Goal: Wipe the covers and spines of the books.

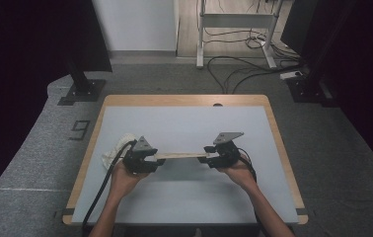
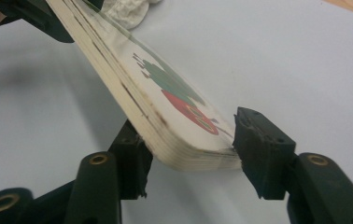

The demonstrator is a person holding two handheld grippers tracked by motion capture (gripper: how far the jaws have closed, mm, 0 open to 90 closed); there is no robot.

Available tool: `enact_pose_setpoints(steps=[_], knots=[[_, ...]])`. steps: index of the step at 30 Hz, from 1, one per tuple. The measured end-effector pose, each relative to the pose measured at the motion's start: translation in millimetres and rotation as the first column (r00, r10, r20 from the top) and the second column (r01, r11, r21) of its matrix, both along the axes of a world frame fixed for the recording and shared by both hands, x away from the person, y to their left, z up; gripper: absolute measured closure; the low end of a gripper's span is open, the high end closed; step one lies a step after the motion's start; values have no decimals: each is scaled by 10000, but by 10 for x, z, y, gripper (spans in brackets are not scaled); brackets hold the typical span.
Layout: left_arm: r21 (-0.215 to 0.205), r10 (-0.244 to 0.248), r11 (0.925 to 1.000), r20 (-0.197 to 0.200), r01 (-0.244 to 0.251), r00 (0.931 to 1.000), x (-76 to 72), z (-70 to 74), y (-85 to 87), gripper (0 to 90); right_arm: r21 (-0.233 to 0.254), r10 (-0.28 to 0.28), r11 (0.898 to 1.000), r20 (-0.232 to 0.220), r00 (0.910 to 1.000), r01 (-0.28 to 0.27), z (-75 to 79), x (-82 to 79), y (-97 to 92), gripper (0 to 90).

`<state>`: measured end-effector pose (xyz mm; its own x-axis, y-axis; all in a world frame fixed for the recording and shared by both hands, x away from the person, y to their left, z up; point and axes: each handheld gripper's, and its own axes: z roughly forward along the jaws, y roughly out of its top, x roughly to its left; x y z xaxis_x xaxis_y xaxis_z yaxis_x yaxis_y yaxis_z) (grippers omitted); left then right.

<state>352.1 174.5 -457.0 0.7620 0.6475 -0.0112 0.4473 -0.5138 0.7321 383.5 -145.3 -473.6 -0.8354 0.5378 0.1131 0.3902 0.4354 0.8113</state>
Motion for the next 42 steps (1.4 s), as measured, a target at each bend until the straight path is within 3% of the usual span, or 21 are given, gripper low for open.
enact_pose_setpoints(steps=[4, 7, 19, 29, 42], knots=[[-99, 50, 9999, -143, -52, 9999, -53, -46, -4, 434, -112, -50, 9999, 53, 10000, 50, -36, -67, -10, 406], [-96, 116, 9999, -176, -117, 9998, -86, -84, -11, 411, -54, -141, 9999, -174, 9997, 140, -74, -101, -26, 386], [137, 370, 9992, -376, -366, 9986, -204, -231, -27, 309, -87, -182, 9998, -470, 9987, 179, -206, -247, -56, 318], [-32, 436, 9990, -655, -439, 9969, -299, -368, -29, 302, -316, -196, 9993, -386, 9991, 184, -276, -370, -22, 280], [375, 291, 9989, -563, -270, 9980, -405, -516, -66, 297, -411, -134, 9991, -214, 9997, 125, -438, -499, -40, 274]])
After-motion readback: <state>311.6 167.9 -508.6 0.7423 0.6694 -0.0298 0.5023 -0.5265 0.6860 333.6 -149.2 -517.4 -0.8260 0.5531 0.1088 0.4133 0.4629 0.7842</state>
